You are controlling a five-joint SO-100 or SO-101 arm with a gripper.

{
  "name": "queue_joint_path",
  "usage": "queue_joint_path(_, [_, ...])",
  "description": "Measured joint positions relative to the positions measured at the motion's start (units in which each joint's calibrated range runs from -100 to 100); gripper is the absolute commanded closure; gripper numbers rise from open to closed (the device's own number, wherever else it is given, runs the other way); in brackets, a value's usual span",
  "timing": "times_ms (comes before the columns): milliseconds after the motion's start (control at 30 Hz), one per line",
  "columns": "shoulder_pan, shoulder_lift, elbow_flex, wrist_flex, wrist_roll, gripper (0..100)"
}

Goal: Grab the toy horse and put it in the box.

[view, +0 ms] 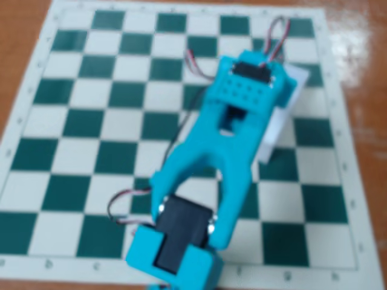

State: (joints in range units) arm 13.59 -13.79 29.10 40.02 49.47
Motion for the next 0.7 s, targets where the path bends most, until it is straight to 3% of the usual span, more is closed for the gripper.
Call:
queue_joint_path(167, [0.45,5.02,-1.36,-4.29,0.52,99])
queue_joint_path(233, [0.52,6.30,-1.45,-6.30,0.78,86])
queue_joint_path(467, [0.60,7.83,-1.54,-9.81,1.09,77])
queue_joint_path(700, [0.60,6.98,-1.45,-9.63,0.78,78])
